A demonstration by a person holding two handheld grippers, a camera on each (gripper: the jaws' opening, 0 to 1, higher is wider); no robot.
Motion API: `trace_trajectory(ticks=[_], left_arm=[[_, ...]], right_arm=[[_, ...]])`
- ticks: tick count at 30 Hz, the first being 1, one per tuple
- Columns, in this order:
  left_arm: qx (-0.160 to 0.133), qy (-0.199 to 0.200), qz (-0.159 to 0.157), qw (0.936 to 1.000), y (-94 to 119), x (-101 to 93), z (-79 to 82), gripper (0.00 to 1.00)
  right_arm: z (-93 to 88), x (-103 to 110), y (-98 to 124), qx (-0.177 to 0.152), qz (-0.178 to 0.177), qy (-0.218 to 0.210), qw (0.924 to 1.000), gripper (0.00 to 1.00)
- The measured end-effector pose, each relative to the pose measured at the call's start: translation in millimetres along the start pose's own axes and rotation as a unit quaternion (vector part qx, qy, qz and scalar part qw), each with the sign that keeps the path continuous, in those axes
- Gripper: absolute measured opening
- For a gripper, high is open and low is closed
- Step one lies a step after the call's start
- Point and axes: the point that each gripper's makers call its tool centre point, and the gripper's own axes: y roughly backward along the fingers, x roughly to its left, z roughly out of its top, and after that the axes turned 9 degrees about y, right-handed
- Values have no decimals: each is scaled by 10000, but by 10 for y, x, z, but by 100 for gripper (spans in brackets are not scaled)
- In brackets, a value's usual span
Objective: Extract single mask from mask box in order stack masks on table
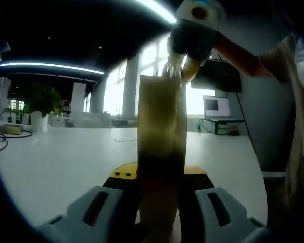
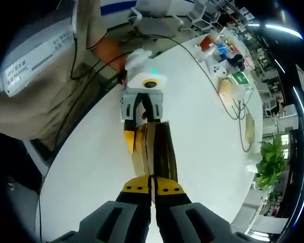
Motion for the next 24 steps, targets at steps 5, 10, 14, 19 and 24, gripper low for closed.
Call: trace_trajectory(ticks=[5,10,14,19,24], left_arm=[[-3,2,-14,10000,-1,-5,-1,19],[-3,-6,-9,10000,0,-3,-1,19],[-3,6,-5,10000,0,-2,-2,19],[-1,-4,-14,10000,-2,-7,-2,19],[5,-6,-15,10000,-4,-10,-4,19]], right_arm=[[3,29,-58,-57,172,-80,9998,0],[1,30,-71,-54,193,-108,9997,0],[-5,20,-65,-120,118,-121,9998,0],[-11,22,-58,-91,11,-203,9998,0],[-14,34,-43,-128,-50,-181,9997,0]])
